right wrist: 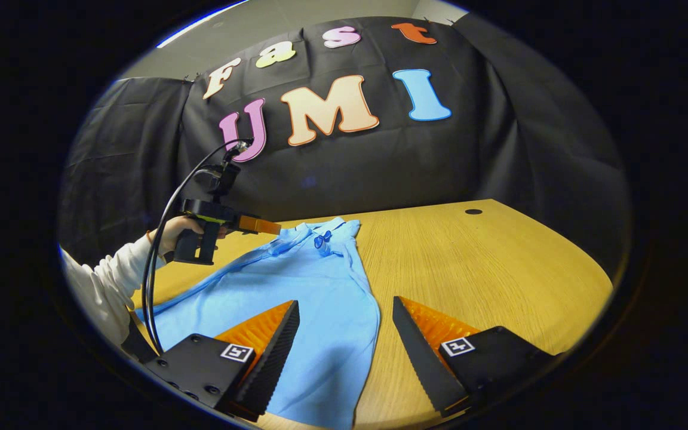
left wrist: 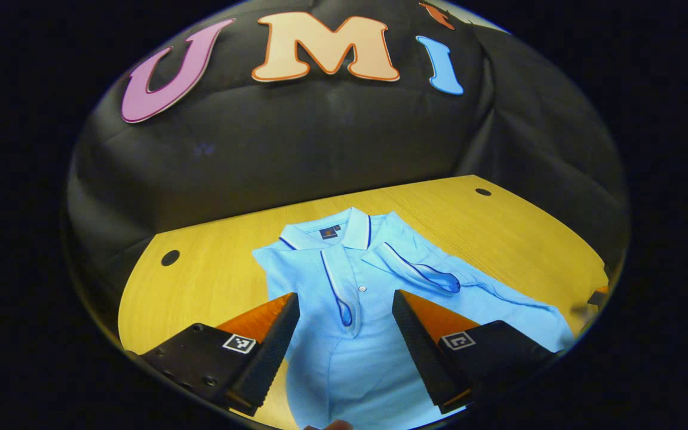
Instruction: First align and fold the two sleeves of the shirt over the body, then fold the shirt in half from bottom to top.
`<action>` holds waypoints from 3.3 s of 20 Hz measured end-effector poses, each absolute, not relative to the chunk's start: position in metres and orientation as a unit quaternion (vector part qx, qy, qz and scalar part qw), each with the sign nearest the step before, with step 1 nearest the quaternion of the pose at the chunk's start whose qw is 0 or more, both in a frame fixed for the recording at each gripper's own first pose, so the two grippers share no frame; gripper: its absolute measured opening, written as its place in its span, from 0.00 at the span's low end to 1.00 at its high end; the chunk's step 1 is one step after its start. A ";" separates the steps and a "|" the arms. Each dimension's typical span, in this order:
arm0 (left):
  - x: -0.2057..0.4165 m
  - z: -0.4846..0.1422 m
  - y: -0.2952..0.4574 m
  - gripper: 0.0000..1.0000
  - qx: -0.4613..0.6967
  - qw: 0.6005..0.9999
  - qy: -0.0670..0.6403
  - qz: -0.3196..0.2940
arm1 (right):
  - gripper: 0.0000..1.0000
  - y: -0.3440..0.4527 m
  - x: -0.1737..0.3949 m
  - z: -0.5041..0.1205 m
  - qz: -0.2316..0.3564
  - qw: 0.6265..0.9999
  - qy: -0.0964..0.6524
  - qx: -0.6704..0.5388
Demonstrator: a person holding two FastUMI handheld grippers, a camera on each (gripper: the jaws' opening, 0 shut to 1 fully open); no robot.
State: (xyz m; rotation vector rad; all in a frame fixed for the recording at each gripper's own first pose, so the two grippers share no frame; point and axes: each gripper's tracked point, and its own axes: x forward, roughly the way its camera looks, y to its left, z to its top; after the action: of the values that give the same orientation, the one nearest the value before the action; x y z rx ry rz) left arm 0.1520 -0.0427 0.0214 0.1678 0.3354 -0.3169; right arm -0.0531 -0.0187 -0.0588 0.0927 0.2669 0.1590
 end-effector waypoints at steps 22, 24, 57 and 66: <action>-0.156 -0.076 -0.005 0.95 0.028 0.970 0.197 -0.141 | 0.98 0.003 -0.126 -0.098 0.104 0.971 0.209 -0.055; -0.163 -0.086 -0.007 0.95 0.022 0.968 0.206 -0.140 | 0.98 0.003 -0.133 -0.105 0.105 0.967 0.220 -0.076; -0.144 -0.101 -0.017 0.00 0.018 0.970 0.195 -0.147 | 0.03 0.041 -0.126 -0.117 0.159 0.959 0.235 -0.019; -0.107 -0.056 -0.018 0.00 0.003 0.976 0.152 -0.159 | 0.03 0.042 -0.090 -0.071 0.143 0.969 0.201 0.022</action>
State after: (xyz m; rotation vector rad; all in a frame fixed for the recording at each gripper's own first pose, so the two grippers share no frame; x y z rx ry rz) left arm -0.1070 -0.0181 -0.0563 0.0051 0.3061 -0.3201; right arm -0.0895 0.0417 -0.0714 0.0436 0.4052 0.2892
